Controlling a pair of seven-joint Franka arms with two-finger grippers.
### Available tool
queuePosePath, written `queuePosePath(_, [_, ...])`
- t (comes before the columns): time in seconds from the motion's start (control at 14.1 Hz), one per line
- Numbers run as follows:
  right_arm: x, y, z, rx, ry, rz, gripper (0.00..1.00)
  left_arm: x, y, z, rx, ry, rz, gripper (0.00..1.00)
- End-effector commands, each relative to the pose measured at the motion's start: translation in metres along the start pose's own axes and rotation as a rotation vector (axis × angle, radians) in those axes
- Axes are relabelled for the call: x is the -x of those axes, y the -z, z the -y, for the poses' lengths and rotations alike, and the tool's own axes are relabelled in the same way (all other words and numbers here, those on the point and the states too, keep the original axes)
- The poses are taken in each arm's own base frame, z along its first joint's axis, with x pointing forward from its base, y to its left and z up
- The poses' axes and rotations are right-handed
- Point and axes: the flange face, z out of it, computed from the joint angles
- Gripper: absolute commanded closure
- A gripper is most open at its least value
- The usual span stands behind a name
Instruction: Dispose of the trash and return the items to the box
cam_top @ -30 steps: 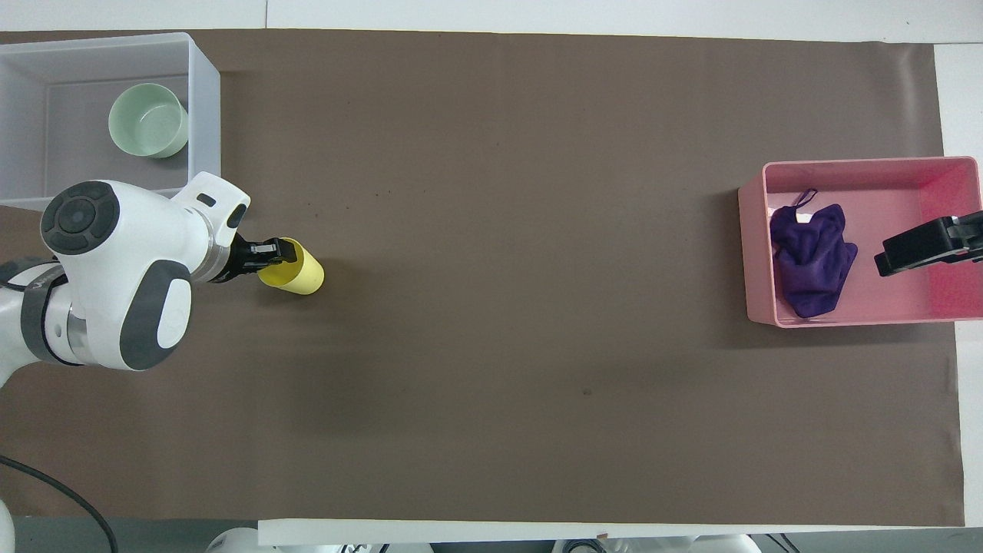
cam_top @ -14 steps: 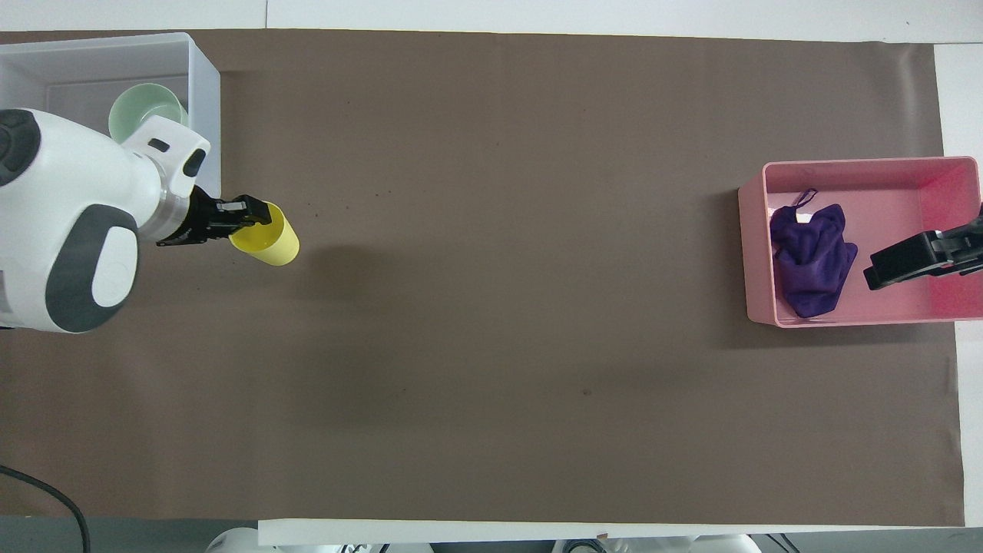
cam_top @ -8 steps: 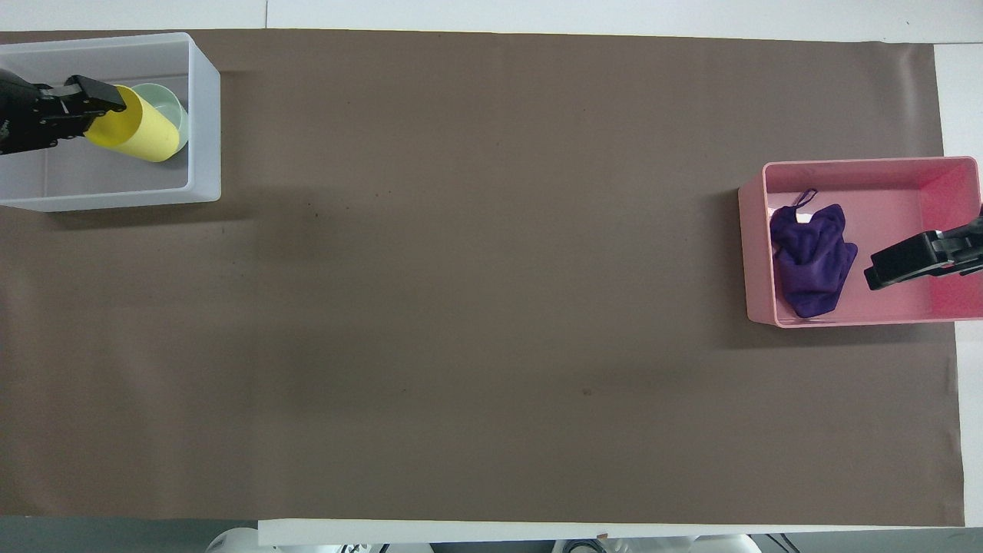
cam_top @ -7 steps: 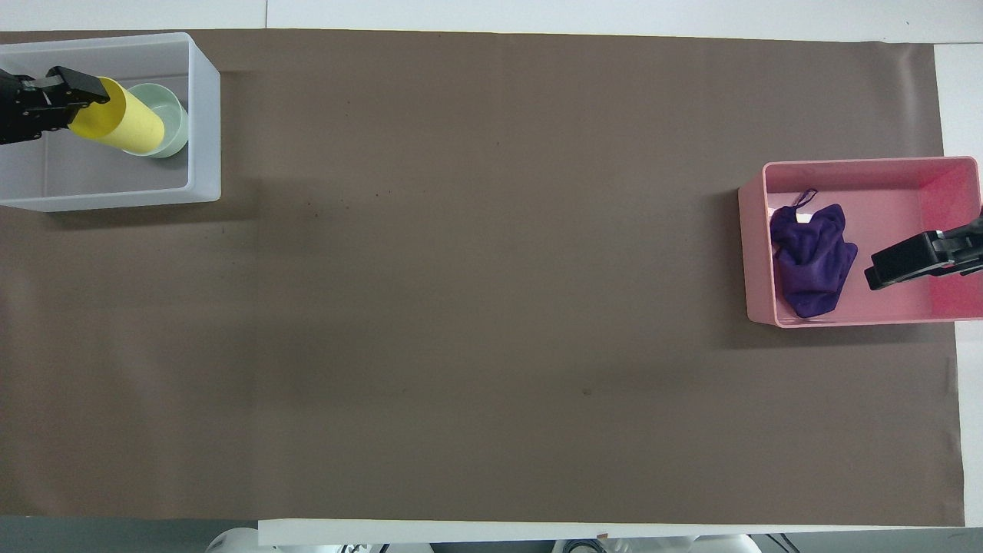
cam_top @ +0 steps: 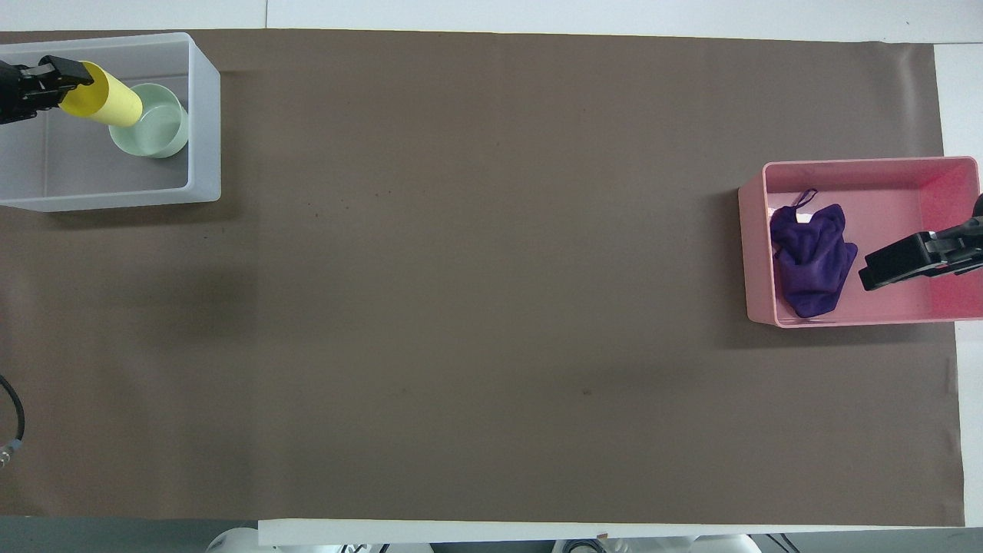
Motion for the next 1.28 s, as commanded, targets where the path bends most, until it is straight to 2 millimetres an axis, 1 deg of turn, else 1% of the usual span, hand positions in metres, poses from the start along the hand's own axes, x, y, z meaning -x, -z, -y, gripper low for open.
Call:
queuePosePath(0.0, [0.006, -0.001, 0.002, -0.003, 0.002, -0.003, 0.00, 0.008, -0.025, -0.002, 0.001, -0.015, -0.001, 1.00])
queuePosePath(0.07, [0.006, -0.001, 0.002, -0.003, 0.002, -0.003, 0.00, 0.014, -0.035, 0.002, -0.006, -0.013, 0.012, 1.00])
queuePosePath(0.14, [0.006, 0.000, 0.003, -0.002, 0.002, -0.005, 0.00, 0.014, -0.037, 0.005, -0.008, -0.021, 0.015, 0.92])
queuePosePath(0.21, [0.007, 0.000, 0.002, -0.003, 0.001, -0.005, 0.00, 0.012, -0.034, 0.004, -0.007, -0.024, 0.014, 0.59])
queuePosePath(0.28, [0.007, 0.000, 0.001, -0.004, -0.005, -0.005, 0.00, 0.011, -0.033, 0.003, -0.007, -0.024, 0.012, 0.20])
queuePosePath(0.35, [0.007, -0.001, -0.001, -0.005, -0.012, -0.005, 0.00, 0.011, -0.030, -0.002, -0.004, -0.031, 0.010, 0.11])
queuePosePath(0.43, [0.006, 0.000, 0.002, -0.002, -0.008, -0.012, 0.00, 0.010, -0.023, -0.005, -0.003, -0.039, 0.001, 0.00])
queuePosePath(0.5, [0.006, 0.000, 0.002, -0.001, -0.010, -0.012, 0.00, 0.008, -0.006, -0.008, 0.004, -0.041, -0.017, 0.00])
queuePosePath(0.57, [0.006, 0.000, 0.002, -0.003, -0.008, -0.014, 0.00, 0.011, 0.023, -0.011, 0.006, -0.045, -0.018, 0.00])
queuePosePath(0.64, [0.005, 0.001, 0.002, -0.001, -0.002, -0.015, 0.00, 0.018, 0.049, -0.011, -0.008, -0.054, 0.030, 0.00])
queuePosePath(0.71, [0.005, 0.001, 0.002, -0.001, 0.001, -0.015, 0.00, 0.028, 0.074, -0.015, -0.023, -0.071, 0.091, 0.00])
queuePosePath(0.78, [0.005, 0.001, 0.002, -0.001, -0.001, -0.017, 0.00, 0.044, 0.095, -0.027, -0.031, -0.112, 0.142, 0.00])
queuePosePath(0.85, [0.005, 0.000, 0.002, -0.002, 0.000, -0.019, 0.00, 0.064, 0.115, -0.039, -0.043, -0.149, 0.200, 0.00])
queuePosePath(0.99, [0.000, -0.002, 0.001, 0.002, -0.007, -0.044, 0.00, 0.089, 0.158, -0.042, -0.064, -0.184, 0.280, 0.00])
queuePosePath(1.06, [0.000, -0.002, 0.001, 0.002, -0.008, -0.046, 0.00, 0.109, 0.180, -0.052, -0.072, -0.242, 0.330, 0.00])
queuePosePath(1.2, [0.000, -0.001, 0.000, 0.003, -0.011, -0.049, 0.00, 0.134, 0.224, -0.045, -0.067, -0.323, 0.352, 0.00])
